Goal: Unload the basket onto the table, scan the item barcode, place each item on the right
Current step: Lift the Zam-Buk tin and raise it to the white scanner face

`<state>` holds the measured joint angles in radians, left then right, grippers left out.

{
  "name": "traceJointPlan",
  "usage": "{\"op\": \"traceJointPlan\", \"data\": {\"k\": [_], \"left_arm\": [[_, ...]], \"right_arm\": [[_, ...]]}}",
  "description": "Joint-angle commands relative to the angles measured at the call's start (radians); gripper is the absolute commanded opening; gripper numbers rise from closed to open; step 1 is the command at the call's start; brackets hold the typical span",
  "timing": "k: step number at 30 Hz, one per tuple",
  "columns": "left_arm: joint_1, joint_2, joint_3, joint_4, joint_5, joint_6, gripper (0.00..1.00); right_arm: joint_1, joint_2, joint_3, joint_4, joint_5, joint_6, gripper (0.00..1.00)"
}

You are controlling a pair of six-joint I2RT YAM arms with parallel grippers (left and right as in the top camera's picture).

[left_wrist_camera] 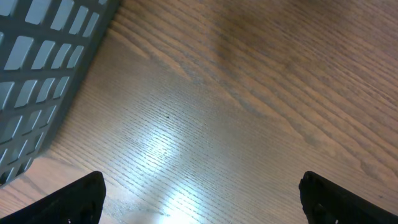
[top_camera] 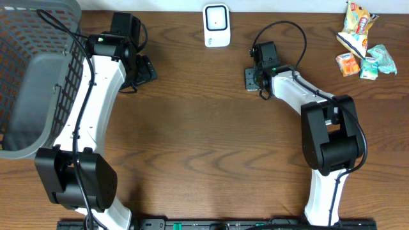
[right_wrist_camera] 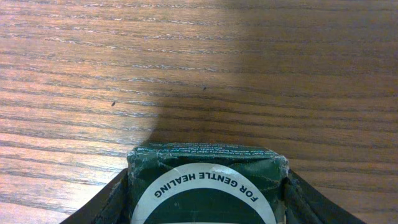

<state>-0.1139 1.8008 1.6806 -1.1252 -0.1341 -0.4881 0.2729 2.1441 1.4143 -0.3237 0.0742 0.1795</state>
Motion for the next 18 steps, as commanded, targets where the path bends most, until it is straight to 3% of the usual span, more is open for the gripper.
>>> {"op": "traceJointPlan", "data": {"k": [1, 11, 18], "left_arm": [[0.003, -0.005, 0.003, -0.003, -0.013, 0.017, 0.98], [0.003, -0.005, 0.003, -0.003, -0.013, 0.017, 0.98], [0.003, -0.005, 0.003, -0.003, -0.013, 0.017, 0.98]], "right_arm": [[0.005, 0.013, -0.008, -0.029, -0.108, 0.009, 0.52], [0.003, -0.101, -0.008, -0.085, -0.300, 0.115, 0.53], [-0.030, -0.140, -0.008, -0.098, -0.818, 0.232, 0.54]]}}
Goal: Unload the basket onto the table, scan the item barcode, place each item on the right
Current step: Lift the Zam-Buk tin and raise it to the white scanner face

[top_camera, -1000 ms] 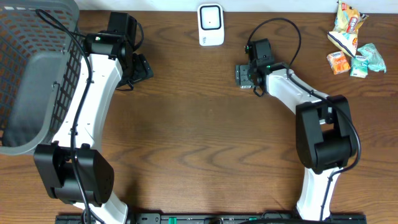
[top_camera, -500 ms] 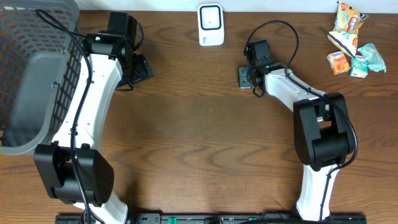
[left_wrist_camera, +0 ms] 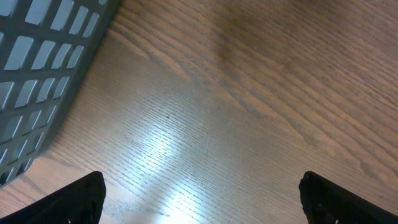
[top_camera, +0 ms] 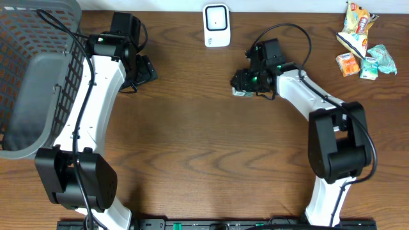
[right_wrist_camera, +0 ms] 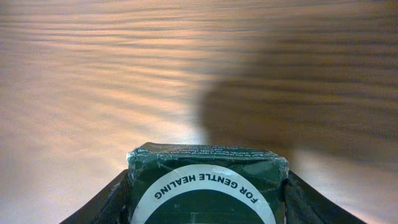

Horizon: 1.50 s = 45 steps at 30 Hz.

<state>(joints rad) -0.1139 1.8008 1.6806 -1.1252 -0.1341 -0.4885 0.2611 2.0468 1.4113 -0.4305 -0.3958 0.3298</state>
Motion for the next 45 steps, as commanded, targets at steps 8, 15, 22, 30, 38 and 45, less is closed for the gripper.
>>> {"op": "traceJointPlan", "data": {"k": [8, 15, 22, 30, 38, 45], "left_arm": [[0.003, -0.005, 0.003, -0.003, -0.013, 0.017, 0.98], [0.003, -0.005, 0.003, -0.003, -0.013, 0.017, 0.98], [0.003, -0.005, 0.003, -0.003, -0.013, 0.017, 0.98], [0.003, -0.005, 0.003, -0.003, -0.013, 0.017, 0.98], [0.003, -0.005, 0.003, -0.003, -0.013, 0.017, 0.98], [0.003, -0.005, 0.003, -0.003, -0.013, 0.017, 0.98]], "right_arm": [[-0.051, -0.042, -0.005, 0.041, -0.709, 0.405, 0.58], [-0.052, -0.042, -0.005, 0.100, -0.819, 0.795, 0.55], [-0.051, -0.042, -0.005, 0.131, -0.818, 0.988, 0.52], [-0.050, -0.042, -0.005, 0.194, -0.795, 1.025, 0.52], [-0.050, -0.042, -0.005, 0.198, -0.676, 0.969, 0.50], [-0.023, -0.042, -0.005, 0.227, -0.325, 0.691, 0.47]]}}
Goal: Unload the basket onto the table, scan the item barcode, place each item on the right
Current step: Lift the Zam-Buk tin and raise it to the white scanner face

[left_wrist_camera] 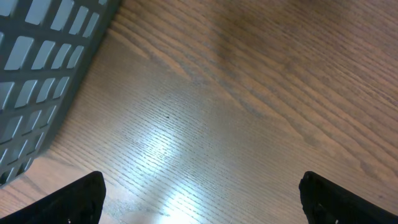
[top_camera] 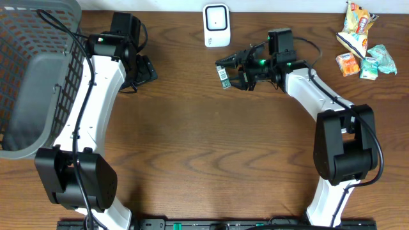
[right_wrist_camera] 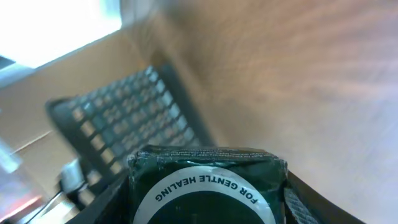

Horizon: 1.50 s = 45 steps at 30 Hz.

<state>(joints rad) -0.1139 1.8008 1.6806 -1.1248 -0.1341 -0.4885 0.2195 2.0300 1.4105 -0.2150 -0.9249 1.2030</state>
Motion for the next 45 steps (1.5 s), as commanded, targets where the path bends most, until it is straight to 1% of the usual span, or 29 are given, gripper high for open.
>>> {"op": "traceJointPlan", "data": {"k": [1, 4, 7, 10, 14, 15, 18, 20, 22, 24, 25, 26, 28, 30, 34, 36, 40, 43, 45], "left_arm": [[0.003, -0.005, 0.003, -0.004, -0.013, 0.017, 0.98], [0.003, -0.005, 0.003, -0.004, -0.013, 0.017, 0.98], [0.003, -0.005, 0.003, -0.004, -0.013, 0.017, 0.98], [0.003, -0.005, 0.003, -0.004, -0.013, 0.017, 0.98], [0.003, -0.005, 0.003, -0.004, -0.013, 0.017, 0.98], [0.003, -0.005, 0.003, -0.004, -0.013, 0.017, 0.98], [0.003, -0.005, 0.003, -0.004, -0.013, 0.017, 0.98], [0.003, -0.005, 0.003, -0.004, -0.013, 0.017, 0.98], [0.003, -0.005, 0.003, -0.004, -0.013, 0.017, 0.98], [0.003, -0.005, 0.003, -0.004, -0.013, 0.017, 0.97], [0.003, -0.005, 0.003, -0.004, -0.013, 0.017, 0.98], [0.003, -0.005, 0.003, -0.004, -0.013, 0.017, 0.98], [0.003, -0.005, 0.003, -0.004, -0.013, 0.017, 0.98], [0.003, -0.005, 0.003, -0.004, -0.013, 0.017, 0.98], [0.003, -0.005, 0.003, -0.004, -0.013, 0.017, 0.98], [0.003, -0.005, 0.003, -0.004, -0.013, 0.017, 0.98], [0.003, -0.005, 0.003, -0.004, -0.013, 0.017, 0.98], [0.003, -0.005, 0.003, -0.004, -0.013, 0.017, 0.98], [0.003, -0.005, 0.003, -0.004, -0.013, 0.017, 0.98]], "right_arm": [[0.027, -0.026, -0.004, 0.022, 0.251, -0.222, 0.46], [0.053, -0.026, -0.004, 0.072, 0.372, -0.334, 0.49], [0.098, -0.026, -0.004, 0.127, 0.569, -0.449, 0.50], [0.143, -0.025, -0.004, 0.166, 0.774, -0.507, 0.44], [0.192, -0.021, -0.004, 0.272, 0.957, -0.618, 0.43], [0.205, -0.018, -0.004, 0.319, 0.992, -0.670, 0.43], [0.221, -0.008, -0.004, 0.423, 1.052, -0.748, 0.44], [0.219, 0.011, 0.004, 0.514, 1.084, -0.785, 0.43], [0.211, 0.034, 0.030, 0.539, 1.084, -0.793, 0.43], [0.198, 0.076, 0.093, 0.534, 1.076, -0.802, 0.43], [0.193, 0.104, 0.137, 0.525, 1.069, -0.815, 0.43], [0.189, 0.158, 0.224, 0.509, 1.048, -0.844, 0.43], [0.188, 0.226, 0.336, 0.502, 1.016, -0.917, 0.45], [0.188, 0.299, 0.456, 0.486, 1.029, -0.976, 0.45], [0.189, 0.412, 0.620, 0.484, 1.065, -1.054, 0.45], [0.189, 0.472, 0.691, 0.483, 1.095, -1.071, 0.45], [0.189, 0.526, 0.734, 0.515, 1.101, -1.087, 0.44], [0.192, 0.552, 0.734, 0.586, 1.130, -1.149, 0.47], [0.197, 0.566, 0.734, 0.623, 1.156, -1.233, 0.47]]}}
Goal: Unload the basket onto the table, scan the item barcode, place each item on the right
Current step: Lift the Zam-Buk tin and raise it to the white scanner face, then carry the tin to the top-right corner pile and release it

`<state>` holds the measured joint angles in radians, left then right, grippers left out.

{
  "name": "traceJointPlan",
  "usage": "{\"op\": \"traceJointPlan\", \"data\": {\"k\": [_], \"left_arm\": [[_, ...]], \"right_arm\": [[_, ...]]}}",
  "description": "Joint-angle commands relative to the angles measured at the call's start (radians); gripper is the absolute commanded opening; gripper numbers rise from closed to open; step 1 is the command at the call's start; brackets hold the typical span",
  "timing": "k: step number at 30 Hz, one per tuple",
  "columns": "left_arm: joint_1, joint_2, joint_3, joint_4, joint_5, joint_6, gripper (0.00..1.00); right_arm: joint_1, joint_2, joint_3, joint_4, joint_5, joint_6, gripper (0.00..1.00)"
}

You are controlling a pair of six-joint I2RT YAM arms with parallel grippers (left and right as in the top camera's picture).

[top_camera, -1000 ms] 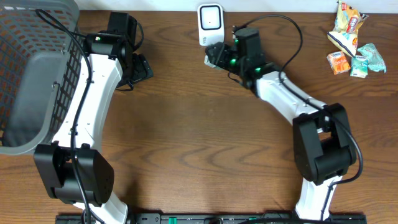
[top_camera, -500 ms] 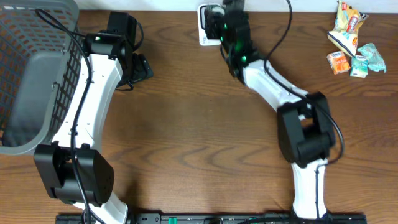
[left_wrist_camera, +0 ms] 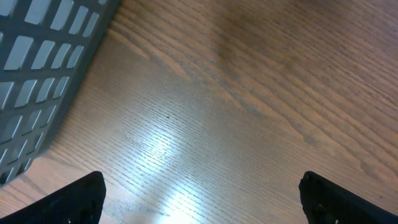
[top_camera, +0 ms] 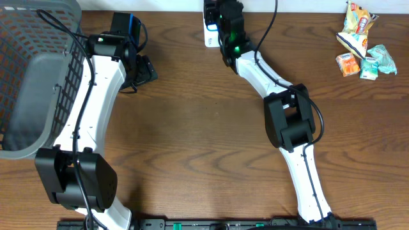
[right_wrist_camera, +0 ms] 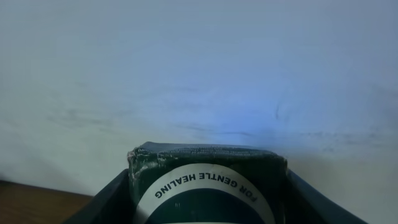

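Observation:
A dark green box (right_wrist_camera: 208, 186) with a white label reading "FOR GENTLE HEALING" fills the bottom of the right wrist view, and my right gripper (right_wrist_camera: 207, 193) is shut on it, one finger (right_wrist_camera: 102, 202) on each side. Behind the box is only a white wall. In the overhead view my right gripper (top_camera: 225, 16) hangs over the white scanner (top_camera: 209, 34) at the table's back edge and covers most of it; the box itself does not show there. My left gripper (top_camera: 144, 69) stands open above bare wood (left_wrist_camera: 205, 124) beside the basket, holding nothing.
A grey plastic basket (top_camera: 32, 76) fills the left end of the table, and its wall (left_wrist_camera: 37, 56) shows in the left wrist view. Several snack packets (top_camera: 361, 41) lie at the back right corner. The wooden table (top_camera: 204, 140) stretches between the arms.
My right gripper, still holding the box, has gone from just right of the scanner and below it to over the scanner at the back edge. Its camera now faces the white wall. The left arm is unchanged.
My right gripper was shut on the green box low over the table, right of the scanner. Then it was a little further left with the box raised. Later it held the box turned sideways near the scanner, and now it holds it over the scanner. The left arm stayed still.

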<state>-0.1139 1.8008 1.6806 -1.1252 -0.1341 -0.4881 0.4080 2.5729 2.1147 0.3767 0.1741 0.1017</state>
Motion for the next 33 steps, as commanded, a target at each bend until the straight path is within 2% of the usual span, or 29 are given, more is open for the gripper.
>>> {"op": "traceJointPlan", "data": {"k": [1, 6, 14, 17, 18, 20, 25, 28, 33], "left_arm": [[0.003, -0.005, 0.003, -0.003, -0.013, 0.017, 0.98], [0.003, -0.005, 0.003, -0.003, -0.013, 0.017, 0.98], [0.003, -0.005, 0.003, -0.003, -0.013, 0.017, 0.98], [0.003, -0.005, 0.003, -0.003, -0.013, 0.017, 0.98], [0.003, -0.005, 0.003, -0.003, -0.013, 0.017, 0.98], [0.003, -0.005, 0.003, -0.003, -0.013, 0.017, 0.98], [0.003, -0.005, 0.003, -0.003, -0.013, 0.017, 0.98], [0.003, -0.005, 0.003, -0.003, -0.013, 0.017, 0.98], [0.003, -0.005, 0.003, -0.003, -0.013, 0.017, 0.98]], "right_arm": [[0.010, 0.024, 0.030, 0.032, 0.065, -0.154, 0.46], [0.015, 0.038, 0.030, 0.013, 0.097, -0.215, 0.47], [0.014, 0.038, 0.030, 0.032, 0.167, -0.180, 0.47], [0.014, 0.023, 0.031, 0.031, 0.302, -0.176, 0.45], [0.014, 0.007, 0.031, 0.031, 0.415, -0.158, 0.44], [0.011, -0.009, 0.031, 0.028, 0.466, -0.159, 0.44], [-0.031, -0.082, 0.031, -0.103, 0.475, -0.161, 0.48], [-0.102, -0.142, 0.031, -0.272, 0.475, -0.099, 0.48], [-0.224, -0.191, 0.031, -0.475, 0.479, -0.091, 0.50]]}}
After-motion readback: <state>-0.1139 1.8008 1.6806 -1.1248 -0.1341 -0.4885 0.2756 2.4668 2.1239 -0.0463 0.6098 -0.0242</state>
